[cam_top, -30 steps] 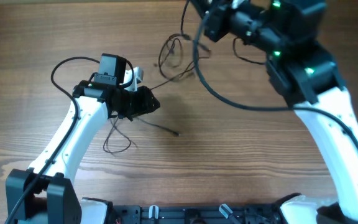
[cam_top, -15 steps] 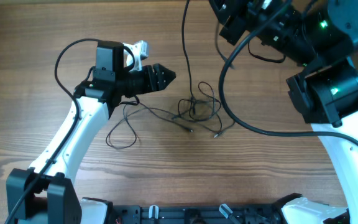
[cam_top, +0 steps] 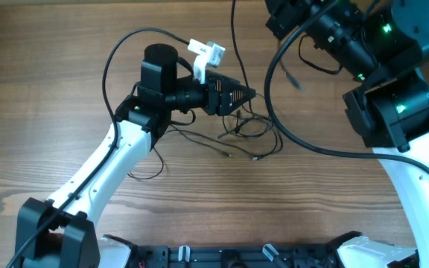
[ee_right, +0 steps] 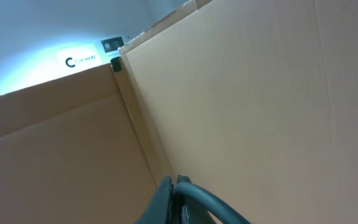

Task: Untangle cables
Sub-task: 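Carry the cable to the right side and drop it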

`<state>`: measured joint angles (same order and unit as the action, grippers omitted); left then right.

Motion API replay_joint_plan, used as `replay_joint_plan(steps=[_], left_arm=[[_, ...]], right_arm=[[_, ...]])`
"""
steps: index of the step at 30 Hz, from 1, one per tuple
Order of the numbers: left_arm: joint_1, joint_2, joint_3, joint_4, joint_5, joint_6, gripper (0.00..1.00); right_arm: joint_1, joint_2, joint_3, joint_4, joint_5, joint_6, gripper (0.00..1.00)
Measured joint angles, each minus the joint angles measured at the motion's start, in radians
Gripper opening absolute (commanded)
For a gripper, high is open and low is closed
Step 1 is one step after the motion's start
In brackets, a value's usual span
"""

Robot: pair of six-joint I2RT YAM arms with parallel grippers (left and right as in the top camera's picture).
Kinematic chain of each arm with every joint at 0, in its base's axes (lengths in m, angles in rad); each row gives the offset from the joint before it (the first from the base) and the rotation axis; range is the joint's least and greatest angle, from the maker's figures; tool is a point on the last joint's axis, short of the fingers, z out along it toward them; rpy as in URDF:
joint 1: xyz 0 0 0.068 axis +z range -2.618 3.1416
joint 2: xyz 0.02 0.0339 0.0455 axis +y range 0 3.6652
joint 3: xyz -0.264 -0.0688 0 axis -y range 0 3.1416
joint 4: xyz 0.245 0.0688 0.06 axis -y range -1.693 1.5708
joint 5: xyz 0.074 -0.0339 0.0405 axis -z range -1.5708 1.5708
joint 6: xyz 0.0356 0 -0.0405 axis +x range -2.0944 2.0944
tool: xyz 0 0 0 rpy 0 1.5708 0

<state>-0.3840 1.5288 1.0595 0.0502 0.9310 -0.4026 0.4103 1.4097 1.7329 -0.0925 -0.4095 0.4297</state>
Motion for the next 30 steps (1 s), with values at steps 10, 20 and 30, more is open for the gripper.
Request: replay_joint_plan(steps=[10, 20, 30], left_arm=[[-0.081, 0.001, 0.0, 0.065, 0.532, -0.157, 0.78], [0.002, 0.001, 0.0, 0.115, 0.623, -0.169, 0.75], [0.117, 0.001, 0.004, -0.021, 0.541, -0.084, 0.76]], right_arm=[[-0.01, 0.085, 0.005, -0.312, 0.514, 0.0, 0.04], [-0.385, 0.193, 0.005, -0.476, 0.62, 0.014, 0.04], [-0.722, 0.193, 0.006, -0.534, 0.187, -0.185, 0.05]])
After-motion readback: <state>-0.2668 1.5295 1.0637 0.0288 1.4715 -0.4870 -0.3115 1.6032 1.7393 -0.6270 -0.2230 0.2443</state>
